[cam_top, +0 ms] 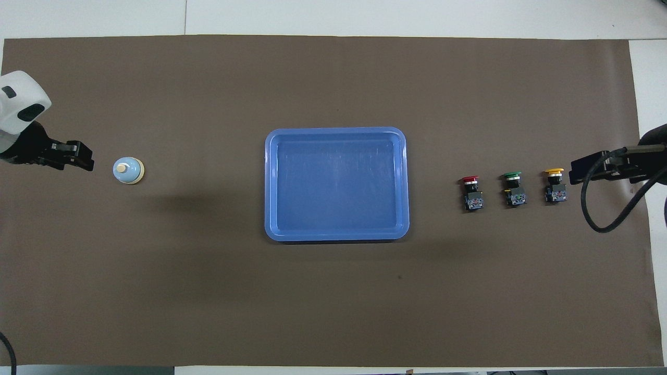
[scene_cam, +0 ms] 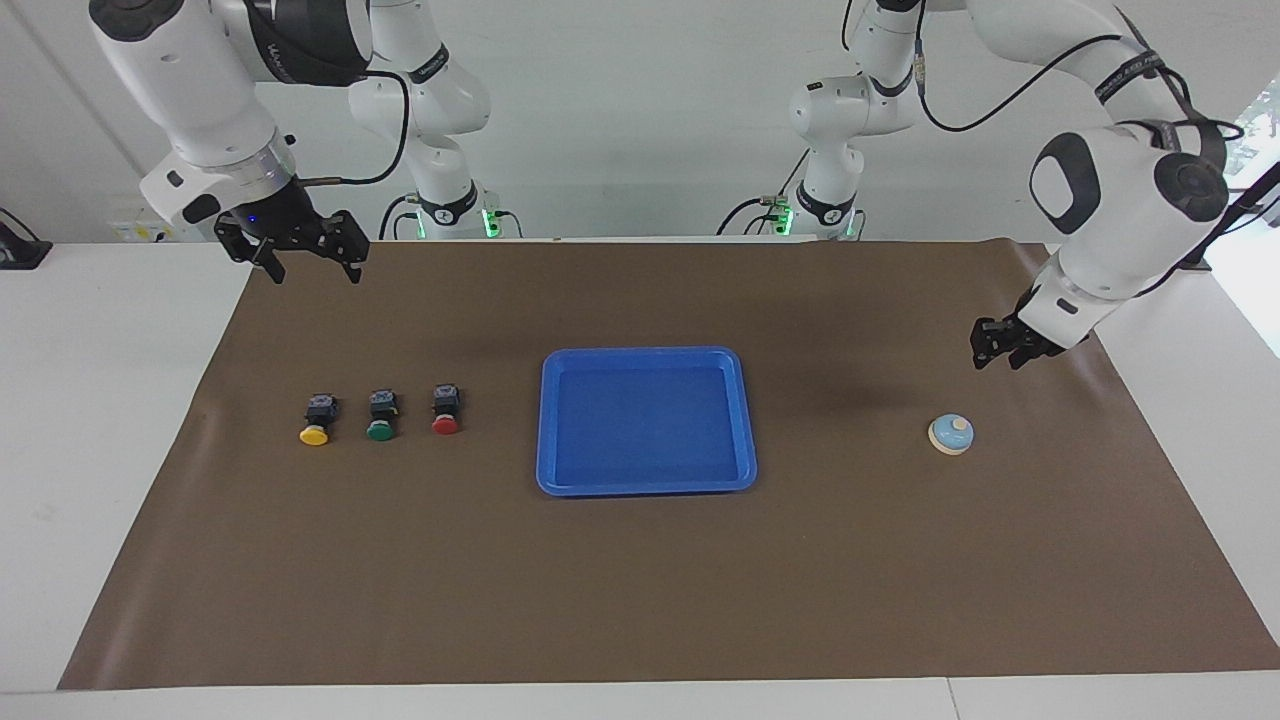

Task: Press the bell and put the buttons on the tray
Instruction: 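Lift the left gripper off the bell and draw it back, then reach the right gripper to the yellow button and grasp it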

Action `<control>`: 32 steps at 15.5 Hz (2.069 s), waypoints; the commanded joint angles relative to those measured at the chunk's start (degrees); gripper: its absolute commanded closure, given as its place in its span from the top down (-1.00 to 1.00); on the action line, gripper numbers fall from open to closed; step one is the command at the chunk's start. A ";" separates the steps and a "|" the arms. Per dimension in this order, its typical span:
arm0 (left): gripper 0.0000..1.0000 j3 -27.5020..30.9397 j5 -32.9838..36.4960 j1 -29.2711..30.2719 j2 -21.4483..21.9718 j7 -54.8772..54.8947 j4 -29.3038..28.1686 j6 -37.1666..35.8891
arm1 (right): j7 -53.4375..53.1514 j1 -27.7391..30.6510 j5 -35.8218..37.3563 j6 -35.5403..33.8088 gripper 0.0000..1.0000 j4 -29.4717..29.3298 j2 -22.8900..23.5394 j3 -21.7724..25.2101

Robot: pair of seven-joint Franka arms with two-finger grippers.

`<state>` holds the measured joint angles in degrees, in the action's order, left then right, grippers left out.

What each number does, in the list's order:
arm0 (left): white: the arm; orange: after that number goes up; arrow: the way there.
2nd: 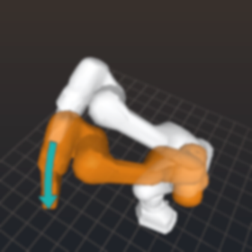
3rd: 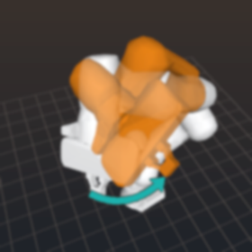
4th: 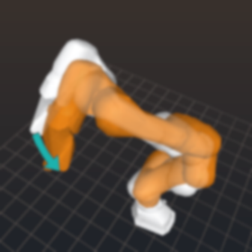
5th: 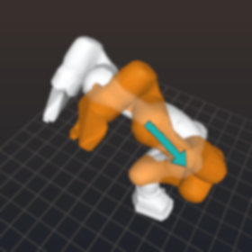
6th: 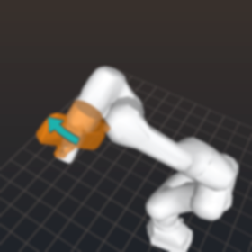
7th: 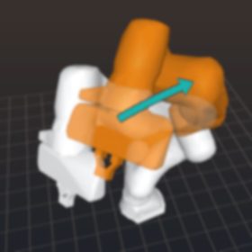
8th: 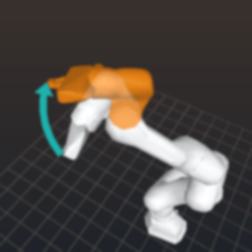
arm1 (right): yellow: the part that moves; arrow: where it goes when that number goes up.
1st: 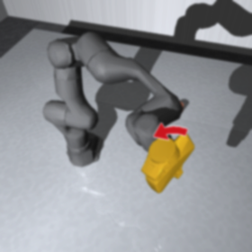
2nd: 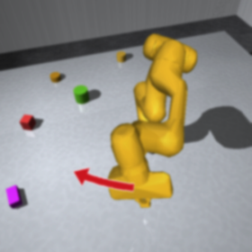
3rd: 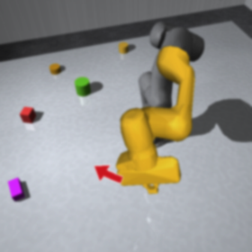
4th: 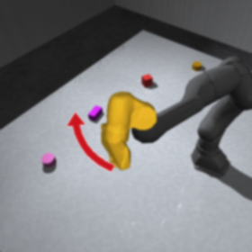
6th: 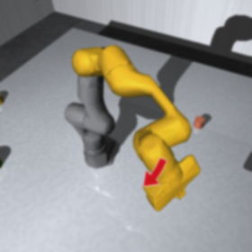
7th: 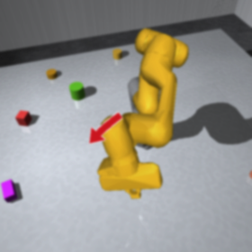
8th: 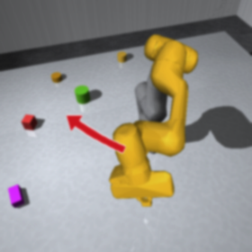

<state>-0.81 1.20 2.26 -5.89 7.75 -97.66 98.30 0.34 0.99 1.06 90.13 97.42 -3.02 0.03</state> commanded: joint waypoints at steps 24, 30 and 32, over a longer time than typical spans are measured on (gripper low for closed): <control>1.00 -0.68 0.47 -2.87 8.09 0.16 0.01 -8.65 | 1.59 2.18 0.26 1.35 1.00 2.33 -1.28 -0.03; 1.00 -0.59 0.47 -3.23 8.61 0.07 0.10 -8.65 | 6.15 6.30 0.34 13.65 1.00 7.52 4.59 -0.03; 1.00 -0.59 0.39 -3.14 8.62 -0.19 0.45 -8.56 | 7.92 7.36 0.35 18.13 1.00 9.18 7.58 -0.03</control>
<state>-1.98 1.20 -0.25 1.68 7.75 -97.15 89.17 5.60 6.55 1.11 104.30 105.34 1.38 0.65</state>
